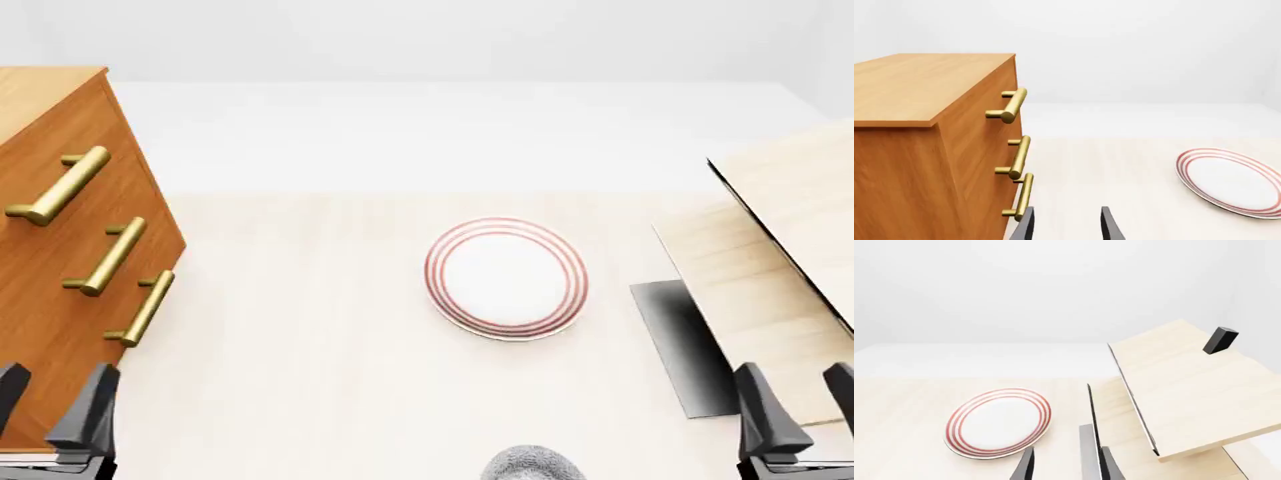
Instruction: Open the top drawer of the cabinet and put the bowl in it.
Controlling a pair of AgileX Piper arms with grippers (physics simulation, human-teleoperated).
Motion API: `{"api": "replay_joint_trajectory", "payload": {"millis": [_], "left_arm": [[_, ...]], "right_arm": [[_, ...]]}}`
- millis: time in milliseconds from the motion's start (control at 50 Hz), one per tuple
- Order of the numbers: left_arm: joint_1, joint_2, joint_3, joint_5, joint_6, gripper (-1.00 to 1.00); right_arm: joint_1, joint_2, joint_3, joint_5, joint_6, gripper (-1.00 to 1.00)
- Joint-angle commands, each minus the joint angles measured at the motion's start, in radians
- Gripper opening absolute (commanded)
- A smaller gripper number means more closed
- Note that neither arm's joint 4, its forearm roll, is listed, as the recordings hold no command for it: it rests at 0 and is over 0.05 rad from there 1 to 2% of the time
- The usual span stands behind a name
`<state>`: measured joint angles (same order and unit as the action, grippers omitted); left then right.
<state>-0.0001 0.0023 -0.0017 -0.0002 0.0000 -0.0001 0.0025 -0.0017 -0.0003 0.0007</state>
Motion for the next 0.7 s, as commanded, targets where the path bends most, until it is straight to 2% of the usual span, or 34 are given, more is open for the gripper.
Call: {"api": "replay_joint_trajectory", "payload": {"millis": [20,200,220,240,260,300,380,440,500,600,640,660,700], "left_arm": [[0.0,0.005,-0.004,0.0,0.0,1.0],[-0.001,0.006,-0.004,-0.001,0.0,1.0],[0.032,-0.002,0.001,-0.063,-0.2,1.0],[-0.001,0.009,-0.003,-0.006,0.0,1.0],[-0.03,-0.001,-0.01,-0.002,-0.005,1.0],[-0.016,0.0,-0.011,0.003,0.011,1.0],[-0.049,0.014,-0.035,0.019,0.049,1.0],[-0.035,0.031,-0.035,0.013,0.079,1.0],[-0.038,0.048,-0.039,0.004,0.079,1.0],[-0.03,0.125,-0.067,-0.012,0.2,1.0],[-0.049,0.142,-0.074,-0.019,0.217,1.0],[-0.048,0.18,-0.085,-0.027,0.276,1.0],[-0.056,0.217,-0.087,-0.046,0.336,1.0]], "right_arm": [[0.0,0.005,-0.004,0.0,0.003,1.0],[0.0,0.005,-0.004,0.0,0.003,1.0],[0.0,0.005,-0.004,0.0,0.002,1.0],[0.0,0.005,-0.004,0.0,0.003,1.0],[0.0,0.005,-0.004,0.0,0.003,1.0],[0.0,0.005,-0.004,0.0,0.003,1.0],[0.0,0.005,-0.004,0.0,0.003,1.0],[0.0,0.005,-0.004,0.0,0.003,1.0],[0.0,0.005,-0.004,0.0,0.003,1.0],[0.0,0.005,-0.004,0.0,0.003,1.0],[0.0,0.005,-0.004,0.0,0.003,1.0],[0.0,0.005,-0.004,0.0,0.003,1.0],[0.0,0.005,-0.004,0.0,0.003,1.0]]}}
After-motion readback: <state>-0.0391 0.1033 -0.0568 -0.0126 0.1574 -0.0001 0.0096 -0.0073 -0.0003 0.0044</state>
